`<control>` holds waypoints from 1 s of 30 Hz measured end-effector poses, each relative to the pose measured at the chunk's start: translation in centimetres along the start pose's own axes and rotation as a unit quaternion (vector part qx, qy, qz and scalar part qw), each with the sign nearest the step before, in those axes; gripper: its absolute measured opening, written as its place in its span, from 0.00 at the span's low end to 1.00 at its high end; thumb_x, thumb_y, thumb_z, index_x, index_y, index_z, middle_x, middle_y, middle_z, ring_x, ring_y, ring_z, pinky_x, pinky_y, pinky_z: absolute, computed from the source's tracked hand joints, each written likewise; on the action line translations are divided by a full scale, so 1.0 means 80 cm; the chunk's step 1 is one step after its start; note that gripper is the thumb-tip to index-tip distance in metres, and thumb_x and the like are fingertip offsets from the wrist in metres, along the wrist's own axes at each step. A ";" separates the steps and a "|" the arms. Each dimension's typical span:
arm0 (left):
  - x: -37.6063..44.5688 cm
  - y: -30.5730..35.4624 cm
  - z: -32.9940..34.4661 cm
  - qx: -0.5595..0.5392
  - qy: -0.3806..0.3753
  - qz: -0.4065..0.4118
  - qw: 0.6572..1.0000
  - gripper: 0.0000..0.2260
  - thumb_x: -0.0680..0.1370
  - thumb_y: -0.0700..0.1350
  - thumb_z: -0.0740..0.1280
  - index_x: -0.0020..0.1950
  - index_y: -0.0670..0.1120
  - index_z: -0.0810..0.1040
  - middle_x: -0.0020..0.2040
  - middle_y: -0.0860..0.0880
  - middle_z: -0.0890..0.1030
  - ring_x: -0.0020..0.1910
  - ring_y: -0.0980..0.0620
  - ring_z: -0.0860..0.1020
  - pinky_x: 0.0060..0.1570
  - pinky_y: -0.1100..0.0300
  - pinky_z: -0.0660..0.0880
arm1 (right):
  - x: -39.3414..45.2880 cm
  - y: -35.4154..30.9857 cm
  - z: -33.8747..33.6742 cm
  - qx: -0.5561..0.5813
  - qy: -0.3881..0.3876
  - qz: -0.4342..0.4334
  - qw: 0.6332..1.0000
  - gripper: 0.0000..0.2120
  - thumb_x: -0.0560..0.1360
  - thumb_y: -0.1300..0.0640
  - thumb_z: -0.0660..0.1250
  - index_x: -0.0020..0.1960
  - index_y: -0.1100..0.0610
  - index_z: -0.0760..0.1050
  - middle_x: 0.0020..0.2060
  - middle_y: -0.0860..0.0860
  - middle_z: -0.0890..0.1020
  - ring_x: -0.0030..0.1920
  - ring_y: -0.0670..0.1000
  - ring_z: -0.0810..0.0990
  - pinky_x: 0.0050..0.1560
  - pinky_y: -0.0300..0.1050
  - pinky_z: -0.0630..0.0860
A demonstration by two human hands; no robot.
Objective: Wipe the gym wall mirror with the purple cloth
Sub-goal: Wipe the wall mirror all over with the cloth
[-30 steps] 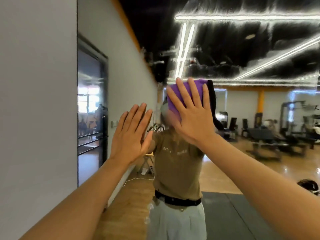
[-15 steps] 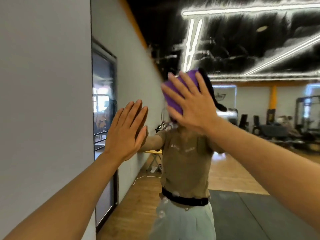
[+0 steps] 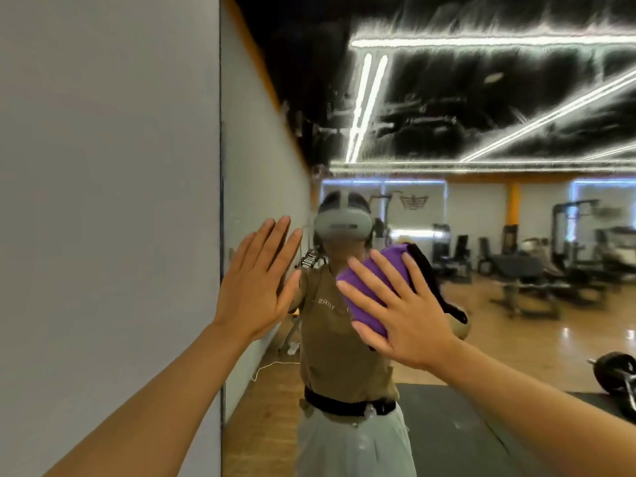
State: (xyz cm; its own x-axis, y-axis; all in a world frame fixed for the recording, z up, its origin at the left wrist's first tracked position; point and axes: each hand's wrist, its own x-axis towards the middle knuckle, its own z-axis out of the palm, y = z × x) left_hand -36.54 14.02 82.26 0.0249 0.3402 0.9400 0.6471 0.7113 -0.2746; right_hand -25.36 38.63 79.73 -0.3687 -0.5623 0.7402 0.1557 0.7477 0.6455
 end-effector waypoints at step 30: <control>-0.008 -0.008 0.023 -0.031 0.059 0.005 0.998 0.27 0.82 0.50 0.57 0.80 0.43 0.60 0.81 0.43 0.61 0.81 0.47 0.55 0.80 0.51 0.48 | 0.223 0.091 -0.028 -0.028 0.054 0.163 0.985 0.29 0.83 0.40 0.48 0.81 0.48 0.58 0.80 0.53 0.60 0.80 0.59 0.55 0.79 0.64 0.46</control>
State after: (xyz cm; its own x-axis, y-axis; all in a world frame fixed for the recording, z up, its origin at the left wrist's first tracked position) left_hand -38.37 14.51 81.48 0.1195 0.2700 0.9554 0.6922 0.6672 -0.2751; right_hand -28.72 33.22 98.03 -0.1923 -0.3314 0.9237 0.3010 0.8759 0.3770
